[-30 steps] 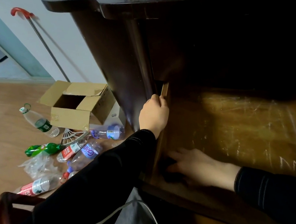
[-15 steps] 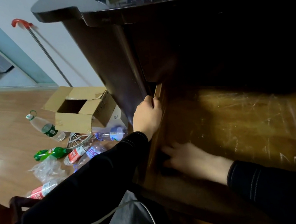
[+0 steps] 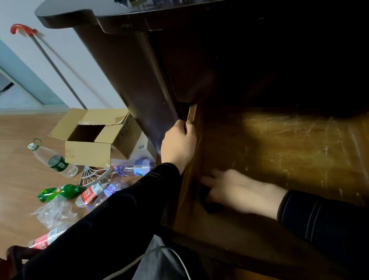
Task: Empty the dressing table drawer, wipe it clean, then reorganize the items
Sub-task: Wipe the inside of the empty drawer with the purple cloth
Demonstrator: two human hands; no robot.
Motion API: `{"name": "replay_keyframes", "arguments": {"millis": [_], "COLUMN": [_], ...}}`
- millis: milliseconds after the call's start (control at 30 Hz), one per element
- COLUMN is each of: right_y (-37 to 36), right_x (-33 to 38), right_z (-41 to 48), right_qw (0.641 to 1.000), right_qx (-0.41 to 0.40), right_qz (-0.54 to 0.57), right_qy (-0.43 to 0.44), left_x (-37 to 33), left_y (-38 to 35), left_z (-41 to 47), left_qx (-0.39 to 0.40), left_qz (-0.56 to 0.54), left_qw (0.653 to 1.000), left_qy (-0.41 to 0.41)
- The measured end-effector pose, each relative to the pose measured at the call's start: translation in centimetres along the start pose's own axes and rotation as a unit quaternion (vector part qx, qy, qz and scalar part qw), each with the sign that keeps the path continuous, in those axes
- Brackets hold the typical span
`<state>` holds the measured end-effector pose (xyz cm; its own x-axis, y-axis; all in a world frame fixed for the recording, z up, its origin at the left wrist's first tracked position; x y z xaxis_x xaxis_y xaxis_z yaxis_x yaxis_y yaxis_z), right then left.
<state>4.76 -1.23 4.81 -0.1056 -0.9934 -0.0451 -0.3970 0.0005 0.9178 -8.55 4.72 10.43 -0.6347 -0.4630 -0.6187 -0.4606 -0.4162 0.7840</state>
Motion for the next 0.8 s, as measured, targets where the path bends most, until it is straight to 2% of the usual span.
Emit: {"name": "replay_keyframes", "arguments": {"millis": [67, 167, 267, 333, 400, 500, 667, 800], "right_y": [-1.6, -2.5, -1.4, -0.9, -1.8, -3.1, -0.1, -2.2], "right_x": [1.6, 2.9, -0.4, -0.6, 2.0, 5.2, -1.6, 3.6], "right_z": [-0.5, -1.9, -1.0, -0.1, 0.4, -0.7, -0.7, -0.6], "right_qw": [0.999, 0.992, 0.994, 0.999, 0.999, 0.994, 0.998, 0.998], "right_qx": [0.012, -0.033, -0.051, -0.025, -0.004, 0.000, -0.028, 0.021], "right_qz": [0.028, 0.086, 0.096, 0.042, 0.020, 0.046, 0.055, 0.016], "right_qy": [0.040, 0.087, 0.008, -0.013, 0.028, 0.103, -0.032, 0.056], "left_x": [0.0, 0.0, 0.1, 0.1, 0.1, 0.1, 0.1, 0.1], "left_y": [-0.1, -0.1, -0.1, -0.2, -0.3, -0.4, -0.3, -0.3], "left_z": [-0.1, 0.0, 0.1, 0.1, 0.0, 0.1, 0.2, 0.1], "left_qx": [-0.001, -0.002, -0.003, -0.004, -0.002, -0.002, -0.006, -0.004], "left_qz": [0.001, 0.002, 0.000, 0.001, 0.000, -0.002, -0.002, -0.004], "left_qw": [1.000, 1.000, 1.000, 1.000, 1.000, 1.000, 1.000, 1.000], "left_qy": [-0.004, -0.006, -0.003, -0.003, -0.008, -0.010, -0.007, -0.008]}}
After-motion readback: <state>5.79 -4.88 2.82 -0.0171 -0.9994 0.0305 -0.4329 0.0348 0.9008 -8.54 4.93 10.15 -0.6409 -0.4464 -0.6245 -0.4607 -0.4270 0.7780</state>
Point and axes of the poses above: each hand's wrist, its own z-axis towards the middle knuckle, its own y-axis out of the back of the hand, x = y × z, the point moved 8 cm from there along z, towards the middle knuckle, and after that the axes turned 1 degree about z, right-handed, at the moved point
